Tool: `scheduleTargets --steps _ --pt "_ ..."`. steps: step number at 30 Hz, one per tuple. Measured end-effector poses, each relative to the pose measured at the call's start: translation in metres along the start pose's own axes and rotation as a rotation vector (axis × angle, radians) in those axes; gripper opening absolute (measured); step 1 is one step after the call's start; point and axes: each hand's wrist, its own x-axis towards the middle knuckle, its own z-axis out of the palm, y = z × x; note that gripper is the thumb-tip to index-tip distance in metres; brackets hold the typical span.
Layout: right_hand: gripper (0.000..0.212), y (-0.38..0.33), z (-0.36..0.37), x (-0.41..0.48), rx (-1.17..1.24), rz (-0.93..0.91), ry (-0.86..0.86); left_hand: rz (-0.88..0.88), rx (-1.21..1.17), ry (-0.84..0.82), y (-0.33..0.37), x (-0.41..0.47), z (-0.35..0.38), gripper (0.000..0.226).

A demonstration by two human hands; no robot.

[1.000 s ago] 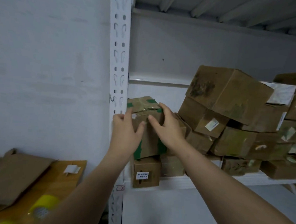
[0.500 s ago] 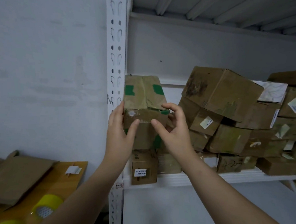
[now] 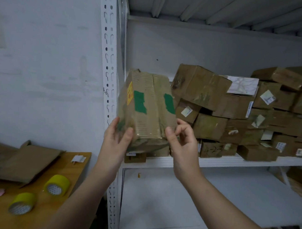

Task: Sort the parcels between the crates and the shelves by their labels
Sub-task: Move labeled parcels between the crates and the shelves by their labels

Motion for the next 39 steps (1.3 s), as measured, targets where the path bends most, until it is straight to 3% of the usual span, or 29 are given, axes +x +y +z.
scheduleTargets --steps 2,4,7,10,13,14,17,19,21,25,27,30,33,35,37,39 --pt "0.014 -0.004 -0.014 -0.012 0.072 0.066 0.027 -0.103 0.158 -0.040 0.003 -0.010 0.005 0.120" --pt "0.011 -0.008 -0.027 -0.024 0.069 0.104 0.015 -0.133 0.191 -0.072 0.004 -0.023 0.009 0.132" --pt "0.028 -0.018 -0.041 -0.035 -0.044 0.132 -0.079 -0.099 0.294 0.030 0.003 -0.042 0.015 0.132" --pt "0.030 -0.030 -0.050 -0.037 -0.133 0.228 -0.148 0.063 0.381 0.163 0.003 -0.051 0.018 0.125" --pt "0.080 -0.036 -0.053 -0.043 -0.235 0.366 -0.159 0.197 0.273 0.191 0.006 -0.054 0.025 0.108" --pt "0.088 -0.036 -0.055 -0.046 -0.263 0.385 -0.131 0.228 0.255 0.199 0.007 -0.055 0.027 0.095" --pt "0.062 -0.032 -0.065 -0.053 -0.161 0.375 -0.005 0.288 0.140 0.193 0.009 -0.054 0.031 0.037" --pt "0.051 -0.030 -0.073 -0.056 -0.046 0.391 0.072 0.245 -0.083 0.151 0.009 -0.053 0.033 0.024" --pt "0.050 -0.027 -0.083 -0.058 0.028 0.387 0.133 0.175 -0.107 0.069 0.008 -0.052 0.032 0.026" --pt "0.047 -0.029 -0.096 -0.061 0.063 0.414 0.101 -0.298 -0.195 -0.201 0.003 -0.058 0.034 0.051" --pt "0.034 -0.029 -0.097 -0.061 -0.073 0.387 0.106 -0.369 -0.316 -0.258 -0.003 -0.062 0.037 0.057" --pt "0.038 -0.035 -0.090 -0.060 -0.399 0.222 0.124 -0.165 -0.219 -0.173 -0.002 -0.072 0.052 0.055" --pt "0.032 -0.047 -0.075 -0.069 -0.267 0.236 -0.034 0.074 -0.015 -0.036 0.000 -0.082 0.071 0.051" --pt "0.048 -0.052 -0.067 -0.074 -0.192 0.285 -0.119 0.137 -0.001 0.030 0.001 -0.089 0.082 0.052" --pt "0.061 -0.053 -0.064 -0.076 -0.289 0.220 -0.101 0.157 -0.036 -0.003 0.003 -0.097 0.088 0.050" --pt "0.061 -0.054 -0.070 -0.075 -0.311 0.163 0.018 0.179 -0.041 -0.040 0.002 -0.102 0.089 0.042"
